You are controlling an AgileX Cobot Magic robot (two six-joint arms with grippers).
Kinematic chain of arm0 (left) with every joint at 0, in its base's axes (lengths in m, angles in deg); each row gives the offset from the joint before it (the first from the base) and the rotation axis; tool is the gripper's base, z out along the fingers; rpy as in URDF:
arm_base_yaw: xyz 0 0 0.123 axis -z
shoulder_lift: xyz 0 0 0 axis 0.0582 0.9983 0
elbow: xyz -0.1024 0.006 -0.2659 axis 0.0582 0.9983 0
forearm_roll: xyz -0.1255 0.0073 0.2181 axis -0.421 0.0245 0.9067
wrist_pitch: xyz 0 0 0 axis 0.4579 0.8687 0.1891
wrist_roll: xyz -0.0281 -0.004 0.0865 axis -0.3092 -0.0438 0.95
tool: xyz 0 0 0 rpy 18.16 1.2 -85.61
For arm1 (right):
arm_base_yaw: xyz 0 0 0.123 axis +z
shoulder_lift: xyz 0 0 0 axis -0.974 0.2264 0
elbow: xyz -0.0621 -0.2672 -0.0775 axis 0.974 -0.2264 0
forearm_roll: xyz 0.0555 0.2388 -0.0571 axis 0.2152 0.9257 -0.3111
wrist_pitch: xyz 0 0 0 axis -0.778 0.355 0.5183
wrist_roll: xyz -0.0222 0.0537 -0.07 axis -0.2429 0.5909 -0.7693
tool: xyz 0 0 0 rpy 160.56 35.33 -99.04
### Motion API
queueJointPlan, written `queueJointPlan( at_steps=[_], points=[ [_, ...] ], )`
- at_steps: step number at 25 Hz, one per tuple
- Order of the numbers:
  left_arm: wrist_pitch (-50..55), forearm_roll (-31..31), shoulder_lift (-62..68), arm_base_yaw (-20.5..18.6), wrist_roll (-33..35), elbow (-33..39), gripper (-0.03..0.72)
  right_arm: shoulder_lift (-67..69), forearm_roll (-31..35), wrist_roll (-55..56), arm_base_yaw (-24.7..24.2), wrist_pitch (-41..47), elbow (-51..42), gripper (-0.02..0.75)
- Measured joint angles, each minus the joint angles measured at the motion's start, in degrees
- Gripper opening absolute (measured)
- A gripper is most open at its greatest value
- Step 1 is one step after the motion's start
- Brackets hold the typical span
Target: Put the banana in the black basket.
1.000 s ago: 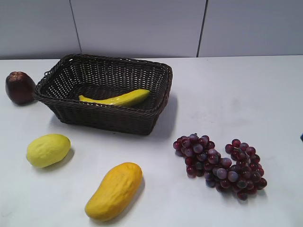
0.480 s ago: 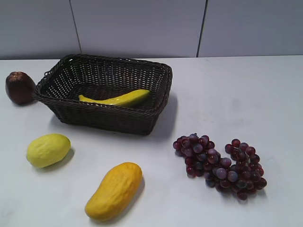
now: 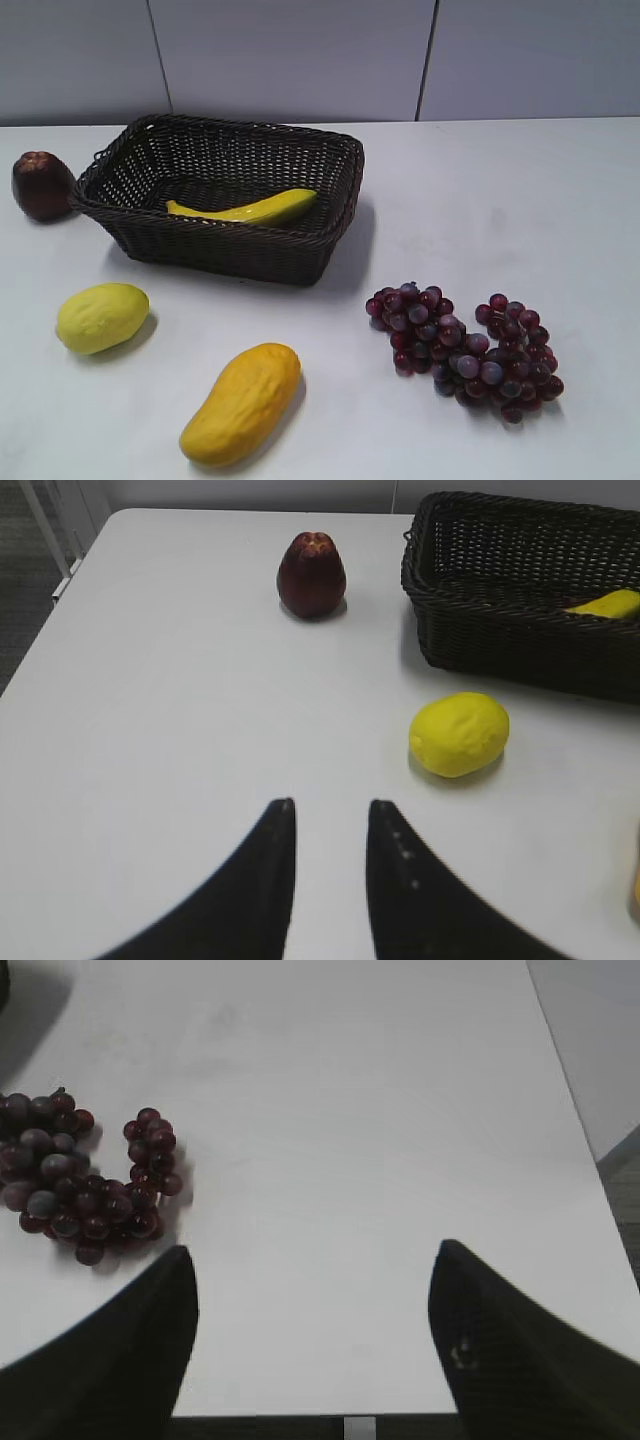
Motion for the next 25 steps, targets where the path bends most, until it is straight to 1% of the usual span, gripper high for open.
queueJointPlan(
  at_steps=[5,25],
  points=[
    [0.0,0.0,0.0,0.0,0.0,0.0,0.239,-4.2,0.2,-0.3,-1.7,0.0,-1.8,0.573],
    [0.0,0.0,0.0,0.0,0.0,0.0,0.239,-5.6,0.2,-0.4,-1.8,0.0,-1.8,0.572]
  ],
)
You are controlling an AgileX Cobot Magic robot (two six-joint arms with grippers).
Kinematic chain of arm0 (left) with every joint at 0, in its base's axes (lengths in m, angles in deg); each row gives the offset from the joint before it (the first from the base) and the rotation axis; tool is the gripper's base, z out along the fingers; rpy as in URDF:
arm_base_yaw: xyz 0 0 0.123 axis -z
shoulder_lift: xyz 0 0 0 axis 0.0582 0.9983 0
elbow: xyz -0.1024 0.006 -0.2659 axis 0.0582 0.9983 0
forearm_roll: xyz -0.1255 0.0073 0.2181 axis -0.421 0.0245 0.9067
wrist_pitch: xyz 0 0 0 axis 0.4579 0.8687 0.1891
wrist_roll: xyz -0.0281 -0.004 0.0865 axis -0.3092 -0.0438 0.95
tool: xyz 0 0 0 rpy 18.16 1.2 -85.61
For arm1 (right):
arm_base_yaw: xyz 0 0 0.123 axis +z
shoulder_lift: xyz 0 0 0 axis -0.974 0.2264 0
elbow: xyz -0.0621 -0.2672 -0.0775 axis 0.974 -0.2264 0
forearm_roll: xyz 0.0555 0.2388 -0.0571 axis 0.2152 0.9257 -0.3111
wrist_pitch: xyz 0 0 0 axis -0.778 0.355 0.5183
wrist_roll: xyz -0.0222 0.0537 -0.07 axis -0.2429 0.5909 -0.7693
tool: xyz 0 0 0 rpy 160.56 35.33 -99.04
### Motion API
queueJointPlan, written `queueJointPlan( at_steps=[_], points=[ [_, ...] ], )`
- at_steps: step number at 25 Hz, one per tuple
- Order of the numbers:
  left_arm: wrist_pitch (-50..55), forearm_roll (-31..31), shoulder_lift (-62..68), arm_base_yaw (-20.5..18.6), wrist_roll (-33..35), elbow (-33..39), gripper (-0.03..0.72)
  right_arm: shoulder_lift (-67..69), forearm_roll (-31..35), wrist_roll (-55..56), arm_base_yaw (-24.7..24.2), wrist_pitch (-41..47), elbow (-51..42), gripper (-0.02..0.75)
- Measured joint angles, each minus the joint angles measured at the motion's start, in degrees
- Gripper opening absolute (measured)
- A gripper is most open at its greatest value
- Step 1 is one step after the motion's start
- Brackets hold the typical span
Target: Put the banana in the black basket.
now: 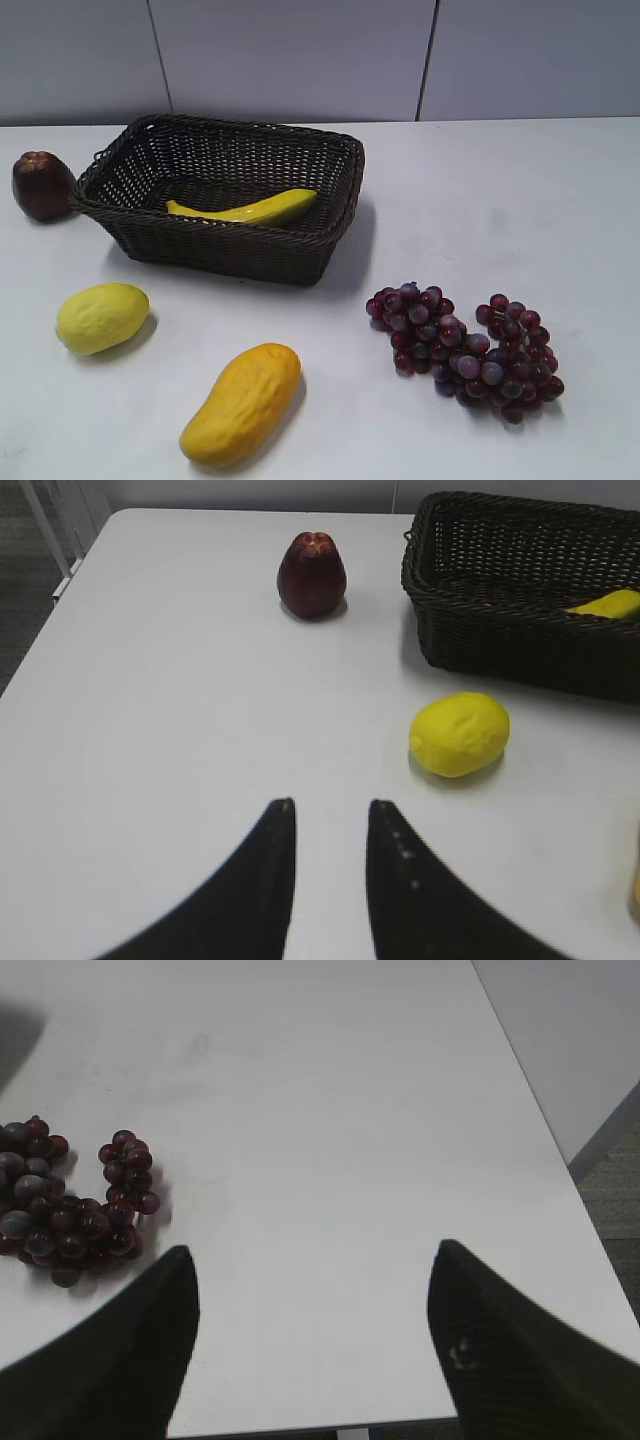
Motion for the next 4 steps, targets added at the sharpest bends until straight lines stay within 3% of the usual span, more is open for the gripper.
queueJointPlan(
  at_steps=[4],
  points=[
    [0.0,0.0,0.0,0.0,0.0,0.0,0.239,0.0,0.0,0.0,0.0,0.0,0.0,0.572]
  ],
)
